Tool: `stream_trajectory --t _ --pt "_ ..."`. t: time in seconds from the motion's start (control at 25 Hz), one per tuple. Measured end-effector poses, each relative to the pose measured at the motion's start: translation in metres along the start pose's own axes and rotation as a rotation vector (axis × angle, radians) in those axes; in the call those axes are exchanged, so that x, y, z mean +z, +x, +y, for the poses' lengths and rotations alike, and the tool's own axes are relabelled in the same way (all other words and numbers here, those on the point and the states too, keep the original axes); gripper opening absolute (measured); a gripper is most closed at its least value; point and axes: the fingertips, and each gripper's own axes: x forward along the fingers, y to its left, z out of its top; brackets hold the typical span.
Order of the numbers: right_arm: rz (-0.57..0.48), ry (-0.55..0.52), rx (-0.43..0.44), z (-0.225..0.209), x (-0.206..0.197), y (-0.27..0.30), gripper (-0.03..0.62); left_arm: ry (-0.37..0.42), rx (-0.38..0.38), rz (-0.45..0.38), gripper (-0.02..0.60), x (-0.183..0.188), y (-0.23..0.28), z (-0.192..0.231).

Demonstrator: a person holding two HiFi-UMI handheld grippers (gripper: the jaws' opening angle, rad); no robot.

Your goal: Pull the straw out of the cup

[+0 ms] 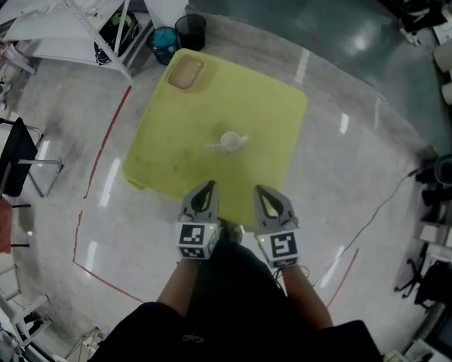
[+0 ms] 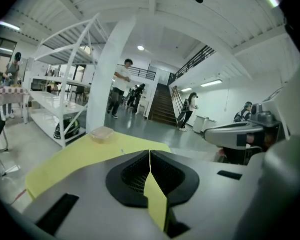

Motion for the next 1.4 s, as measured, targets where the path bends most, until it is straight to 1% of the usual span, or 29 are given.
stream_trajectory --t 0.12,0.28,0.76,1.12,1.4 --pt "0.022 -0.007 0.001 -0.002 -0.004 0.006 0.016 -0.026 0.015 0.008 0.048 -0.006 0.015 0.014" --pt "0.041 0.011 -0.003 -0.002 -0.004 0.017 0.017 -0.050 0.031 0.029 0.048 -0.014 0.030 0.035" --pt "0.067 0.028 -0.022 -0.013 -0.007 0.037 0.015 -0.138 -0.028 0.059 0.048 -0.041 0.080 0.045" --pt "0.102 0.050 -0.050 -0.022 -0.011 0.045 0.015 -0.136 -0.042 0.123 0.048 -0.060 0.107 0.053" --pt "0.118 0.062 -0.065 -0.028 -0.012 0.051 0.017 -0.155 -0.034 0.095 0.048 -0.058 0.118 0.062"
